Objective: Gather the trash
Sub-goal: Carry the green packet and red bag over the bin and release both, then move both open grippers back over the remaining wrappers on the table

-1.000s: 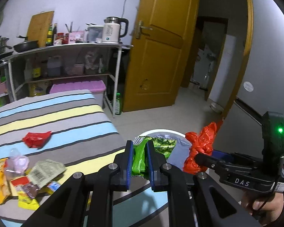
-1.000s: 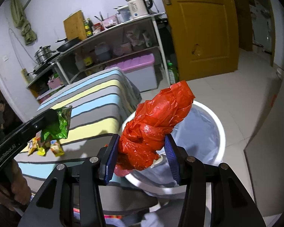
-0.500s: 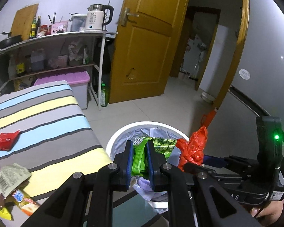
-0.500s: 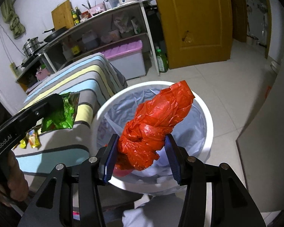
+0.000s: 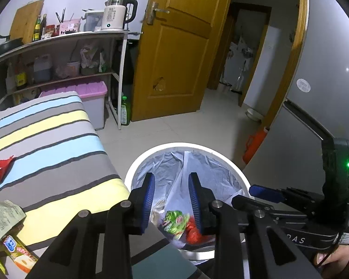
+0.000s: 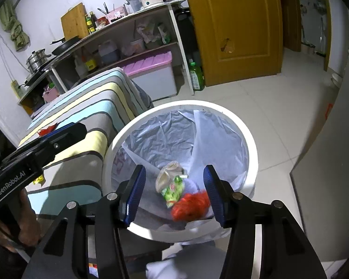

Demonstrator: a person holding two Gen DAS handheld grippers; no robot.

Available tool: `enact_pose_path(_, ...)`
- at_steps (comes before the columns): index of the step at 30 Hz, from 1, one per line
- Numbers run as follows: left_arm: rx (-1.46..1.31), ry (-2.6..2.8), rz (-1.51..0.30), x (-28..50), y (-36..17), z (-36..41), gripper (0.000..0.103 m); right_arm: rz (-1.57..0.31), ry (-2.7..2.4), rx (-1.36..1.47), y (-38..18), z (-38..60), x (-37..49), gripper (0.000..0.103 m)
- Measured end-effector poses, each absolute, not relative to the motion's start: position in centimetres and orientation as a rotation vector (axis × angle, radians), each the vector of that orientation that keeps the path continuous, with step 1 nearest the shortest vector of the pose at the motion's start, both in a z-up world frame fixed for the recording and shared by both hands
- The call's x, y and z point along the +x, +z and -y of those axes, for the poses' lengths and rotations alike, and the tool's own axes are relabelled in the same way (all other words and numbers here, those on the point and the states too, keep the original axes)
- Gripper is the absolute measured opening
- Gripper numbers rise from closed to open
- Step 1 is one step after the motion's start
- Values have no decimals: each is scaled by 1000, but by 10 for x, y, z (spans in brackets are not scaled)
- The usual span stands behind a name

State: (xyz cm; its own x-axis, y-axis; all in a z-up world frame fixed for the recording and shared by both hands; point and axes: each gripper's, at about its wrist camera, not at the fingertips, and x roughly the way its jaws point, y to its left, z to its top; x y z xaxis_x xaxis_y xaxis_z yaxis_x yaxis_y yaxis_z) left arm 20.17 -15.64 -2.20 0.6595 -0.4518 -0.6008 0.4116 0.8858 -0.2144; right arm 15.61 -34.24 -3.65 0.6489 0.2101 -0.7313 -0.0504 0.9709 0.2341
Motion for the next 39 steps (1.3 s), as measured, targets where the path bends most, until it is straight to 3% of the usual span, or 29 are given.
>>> enact_pose_path(19,-100,-370,-582,142,19,85,29,-711,265,142,13,296,118,53)
enact_pose_path(39,-109,-199,-524,81,27,1,30,-692,441,58,22,223,101,53)
